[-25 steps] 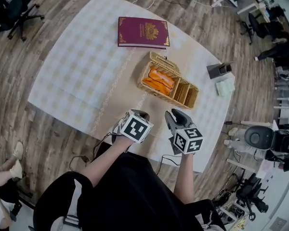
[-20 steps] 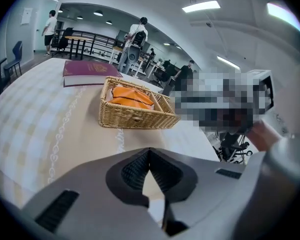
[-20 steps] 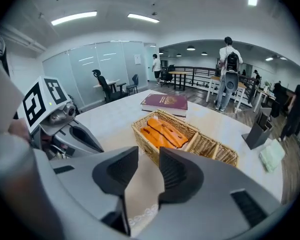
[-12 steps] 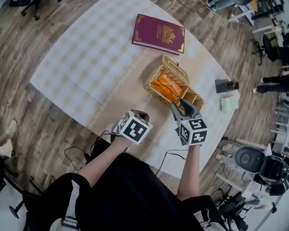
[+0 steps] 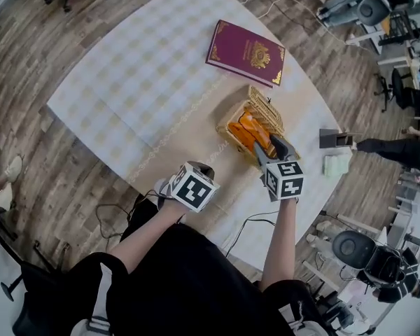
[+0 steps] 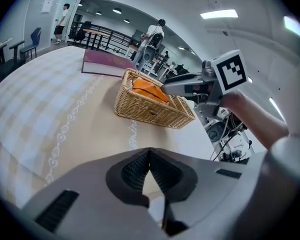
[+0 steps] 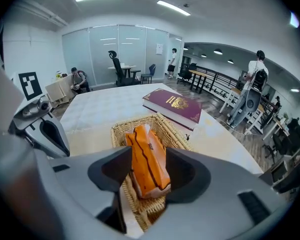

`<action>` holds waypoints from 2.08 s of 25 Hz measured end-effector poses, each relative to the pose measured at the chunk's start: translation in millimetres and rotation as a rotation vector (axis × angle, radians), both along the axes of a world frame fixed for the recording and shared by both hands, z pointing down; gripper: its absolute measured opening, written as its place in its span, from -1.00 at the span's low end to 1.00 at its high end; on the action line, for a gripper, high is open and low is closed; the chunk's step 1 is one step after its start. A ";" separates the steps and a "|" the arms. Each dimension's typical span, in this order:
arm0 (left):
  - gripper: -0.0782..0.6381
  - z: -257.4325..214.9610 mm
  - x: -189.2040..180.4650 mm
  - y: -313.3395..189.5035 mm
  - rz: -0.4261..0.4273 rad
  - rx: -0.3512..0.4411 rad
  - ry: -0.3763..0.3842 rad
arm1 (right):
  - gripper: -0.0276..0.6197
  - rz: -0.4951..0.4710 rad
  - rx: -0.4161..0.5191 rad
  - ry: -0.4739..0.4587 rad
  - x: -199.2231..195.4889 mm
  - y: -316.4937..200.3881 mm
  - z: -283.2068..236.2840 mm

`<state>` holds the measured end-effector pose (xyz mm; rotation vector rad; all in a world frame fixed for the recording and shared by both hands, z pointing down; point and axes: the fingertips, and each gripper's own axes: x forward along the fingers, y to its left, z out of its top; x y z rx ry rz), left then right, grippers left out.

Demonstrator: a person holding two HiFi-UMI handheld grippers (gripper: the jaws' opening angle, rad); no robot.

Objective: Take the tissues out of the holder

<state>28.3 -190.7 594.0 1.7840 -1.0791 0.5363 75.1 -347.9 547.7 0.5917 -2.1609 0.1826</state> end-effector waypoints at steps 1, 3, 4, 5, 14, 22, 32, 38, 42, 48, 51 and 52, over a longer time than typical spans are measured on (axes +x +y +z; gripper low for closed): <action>-0.78 0.9 -0.8 0.3 -0.005 -0.004 0.001 | -0.27 -0.008 -0.001 0.009 -1.1 -3.2 2.5; -0.78 2.8 -1.1 2.1 -0.009 -0.014 0.007 | -0.28 -0.020 -0.003 0.025 -2.8 -9.5 7.6; -0.78 3.8 -1.2 3.1 -0.010 -0.018 0.008 | -0.28 -0.024 -0.004 0.031 -3.5 -12.7 9.6; -0.78 4.6 -1.7 3.8 -0.012 -0.020 0.009 | -0.28 -0.027 -0.004 0.036 -4.4 -15.8 11.5; -0.78 16.1 -4.5 13.4 -0.043 -0.057 0.023 | -0.28 -0.064 -0.063 0.079 -14.1 -26.4 32.3; -0.78 21.5 -9.0 13.3 -0.055 -0.074 0.029 | -0.75 -0.046 -0.089 0.065 -19.7 -25.2 36.2; -0.78 20.1 3.4 13.0 0.002 -0.071 0.030 | -0.83 -0.043 -0.049 0.035 -16.4 -14.8 12.2; -0.78 11.5 7.5 10.9 0.035 -0.046 0.023 | -0.84 -0.039 -0.001 0.017 -14.5 -12.3 -14.1; -0.78 8.8 10.2 13.4 0.069 -0.043 0.011 | -0.84 -0.018 0.034 -0.009 -10.8 -10.6 -35.0; -0.78 3.4 11.0 18.0 0.120 -0.023 -0.012 | -0.85 0.048 0.073 -0.059 -1.0 -5.5 -56.5; -0.78 0.4 12.9 20.3 0.146 -0.013 -0.023 | -0.85 0.081 0.091 -0.081 5.4 -0.6 -66.2; -0.78 -0.9 13.9 20.6 0.157 -0.008 -0.025 | -0.85 0.093 0.094 -0.088 7.7 0.8 -69.3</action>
